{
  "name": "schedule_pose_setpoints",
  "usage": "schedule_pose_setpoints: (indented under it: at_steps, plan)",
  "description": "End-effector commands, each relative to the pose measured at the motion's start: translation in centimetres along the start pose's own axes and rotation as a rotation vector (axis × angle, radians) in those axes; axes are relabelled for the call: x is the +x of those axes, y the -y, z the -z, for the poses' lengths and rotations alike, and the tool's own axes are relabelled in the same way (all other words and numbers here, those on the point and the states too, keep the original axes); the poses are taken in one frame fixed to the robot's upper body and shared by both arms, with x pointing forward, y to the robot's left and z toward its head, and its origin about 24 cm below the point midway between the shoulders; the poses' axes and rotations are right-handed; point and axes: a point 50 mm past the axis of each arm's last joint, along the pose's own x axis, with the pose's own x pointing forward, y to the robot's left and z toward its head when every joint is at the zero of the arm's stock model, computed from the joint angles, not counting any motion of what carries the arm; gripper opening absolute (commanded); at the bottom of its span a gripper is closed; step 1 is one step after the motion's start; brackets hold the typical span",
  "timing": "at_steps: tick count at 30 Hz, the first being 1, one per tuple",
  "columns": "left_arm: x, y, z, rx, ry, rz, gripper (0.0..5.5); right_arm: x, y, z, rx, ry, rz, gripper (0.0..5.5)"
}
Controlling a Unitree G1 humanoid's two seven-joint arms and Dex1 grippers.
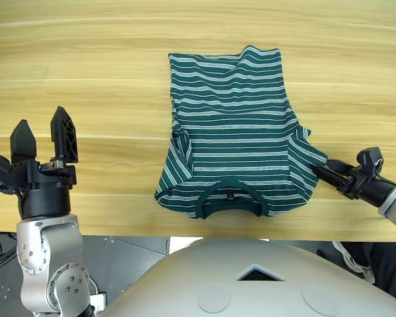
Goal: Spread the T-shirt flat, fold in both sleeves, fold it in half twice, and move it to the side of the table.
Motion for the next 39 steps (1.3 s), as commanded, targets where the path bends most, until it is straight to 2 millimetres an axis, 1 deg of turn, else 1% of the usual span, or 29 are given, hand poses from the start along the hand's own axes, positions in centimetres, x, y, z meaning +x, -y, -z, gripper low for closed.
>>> schedule_pose_setpoints:
  at_steps: [1, 9, 19, 23, 26, 34, 39]
  plan:
    - [0.0, -0.1, 0.6, 0.004, -0.026, -0.001, 4.24, 0.3, 0.9, 0.8, 0.009, -0.010, 0.072, 2.81]
    - [-0.1, 0.0, 1.2, 0.016, -0.032, 0.012, 4.24, 0.7, 1.5, 0.8, -0.043, -0.001, 0.117, 2.81]
    - [-0.2, -0.3, 1.4, 0.036, -0.035, 0.004, 4.24, 0.5, 0.9, 1.3, -0.049, -0.038, 0.078, 2.81]
    - [-0.2, -0.3, 1.5, 0.034, -0.035, 0.001, 4.27, 0.4, 0.7, 1.2, -0.057, -0.041, 0.068, 2.06]
    - [-0.3, -0.4, 1.5, 0.032, -0.035, -0.001, 4.27, 0.5, 0.6, 1.1, -0.062, -0.039, 0.061, 1.64]
    - [-0.4, -0.7, 1.9, 0.027, -0.044, -0.016, 4.27, 0.8, 0.4, 0.8, -0.076, -0.028, 0.052, 0.03]
    - [-0.5, -0.7, 2.3, 0.016, -0.052, -0.008, 4.27, 1.0, 0.2, 0.7, -0.094, -0.014, 0.047, 0.03]
